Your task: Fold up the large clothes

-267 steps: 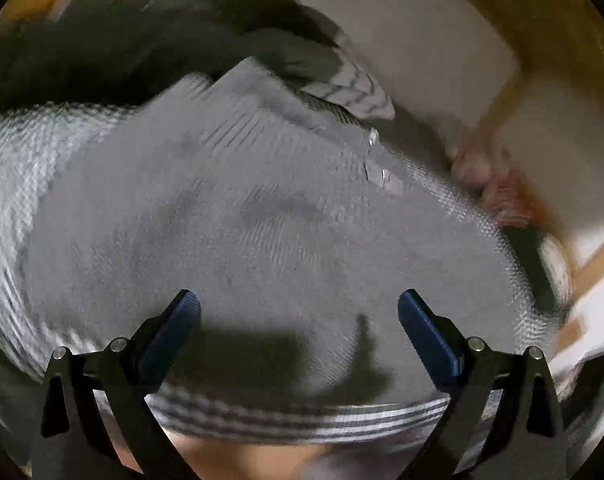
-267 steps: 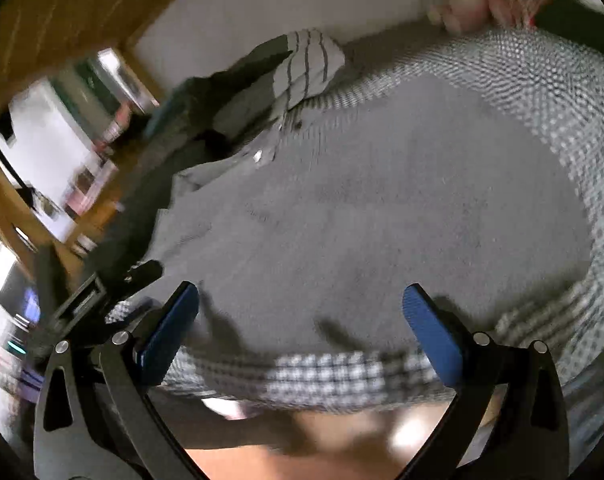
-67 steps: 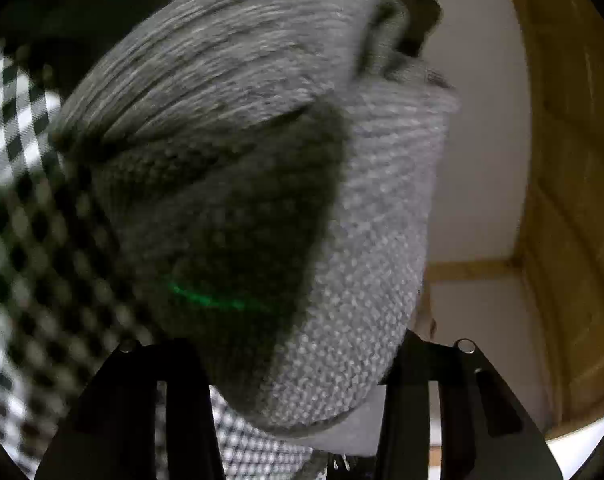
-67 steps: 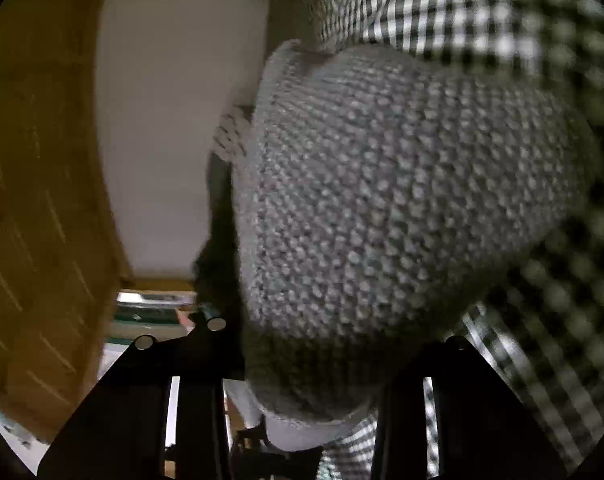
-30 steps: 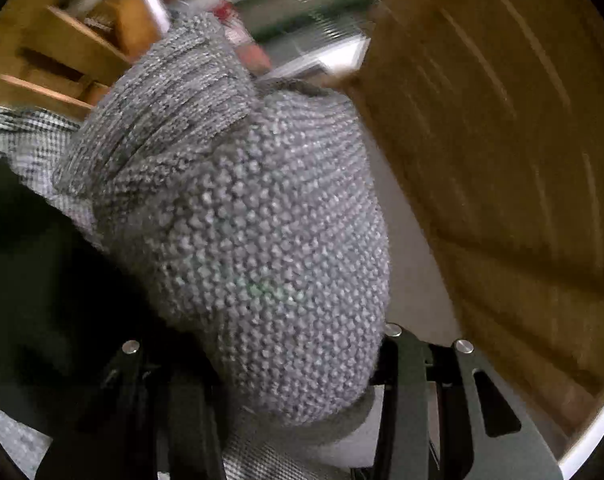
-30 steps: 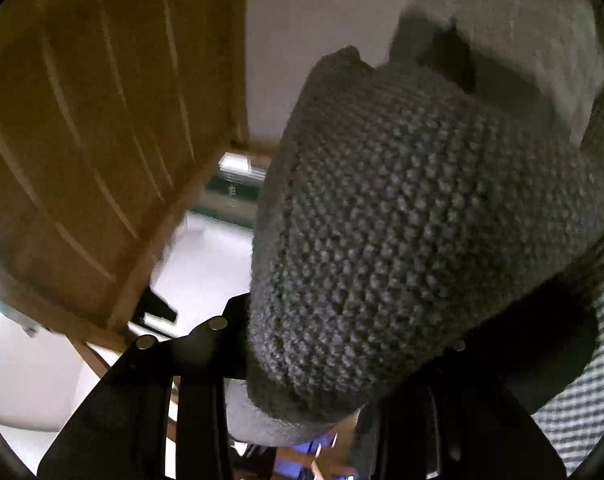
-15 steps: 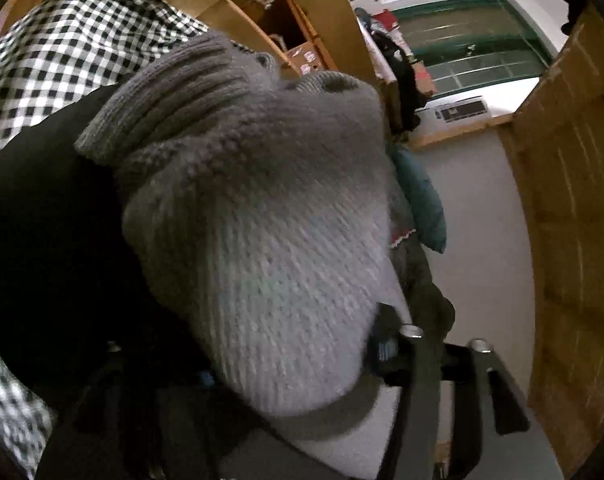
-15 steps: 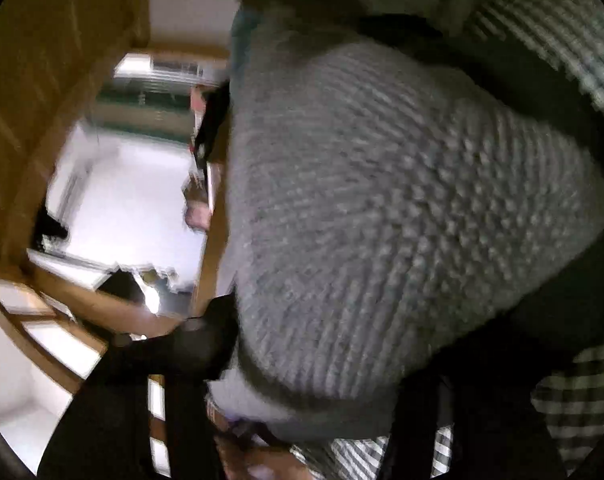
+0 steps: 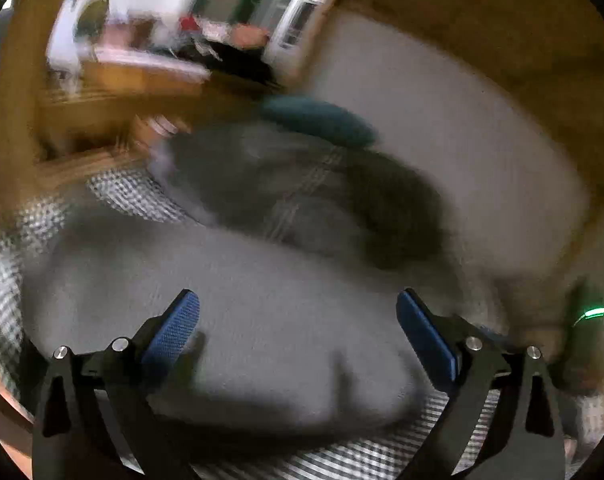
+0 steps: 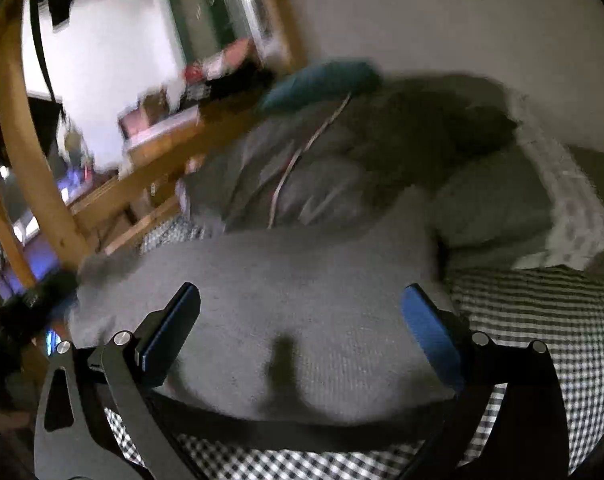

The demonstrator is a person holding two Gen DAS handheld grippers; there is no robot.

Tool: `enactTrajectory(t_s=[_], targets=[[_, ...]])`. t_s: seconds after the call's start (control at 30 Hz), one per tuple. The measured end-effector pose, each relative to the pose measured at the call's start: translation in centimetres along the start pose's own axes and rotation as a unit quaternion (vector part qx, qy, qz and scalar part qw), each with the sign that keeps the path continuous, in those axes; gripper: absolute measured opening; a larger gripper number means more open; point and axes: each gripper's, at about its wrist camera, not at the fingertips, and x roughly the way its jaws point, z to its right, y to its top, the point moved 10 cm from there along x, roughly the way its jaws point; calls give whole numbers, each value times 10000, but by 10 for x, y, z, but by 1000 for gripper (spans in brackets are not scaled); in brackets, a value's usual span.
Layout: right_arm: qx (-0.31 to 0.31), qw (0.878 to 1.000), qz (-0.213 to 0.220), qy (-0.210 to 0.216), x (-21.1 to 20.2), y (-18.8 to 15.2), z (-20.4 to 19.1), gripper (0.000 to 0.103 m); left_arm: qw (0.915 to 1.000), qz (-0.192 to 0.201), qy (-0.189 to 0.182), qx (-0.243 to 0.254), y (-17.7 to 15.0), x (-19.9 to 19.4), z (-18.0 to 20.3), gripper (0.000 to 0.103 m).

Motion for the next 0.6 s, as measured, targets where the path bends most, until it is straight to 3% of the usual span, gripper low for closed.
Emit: enactTrajectory(t_s=[0.03,0.1,0.13,0.17,0.2,0.27,0.4,0.6], targets=[[-13,9996,-266,-110,17,-1,-1,99,9982,-110,578,129,8,22,-21,97],[-46,9978,-580,-303,36,0,-5,100,9895,-600,1302,188,3,57,-57,97],[-124,9968,-653,-449,44,-8,-3,100,9847,-909,1468,220,-5,68,-66,97],[-249,9953,-723,-602,51,-14,-3,100,9799,-1201,1566,290,-19,82,-75,97],[-401,9932,-817,-724,60,-24,0,100,9771,-1236,1636,566,-32,90,-72,97],[-620,9897,-929,-895,74,-39,0,100,9747,-975,1782,930,-33,91,-64,97],[-741,9869,-877,-1131,91,-59,7,100,9759,-810,1841,849,-26,102,-66,97],[-631,9863,-1052,-1104,108,-70,15,100,9748,-924,1793,950,-40,96,-45,98]])
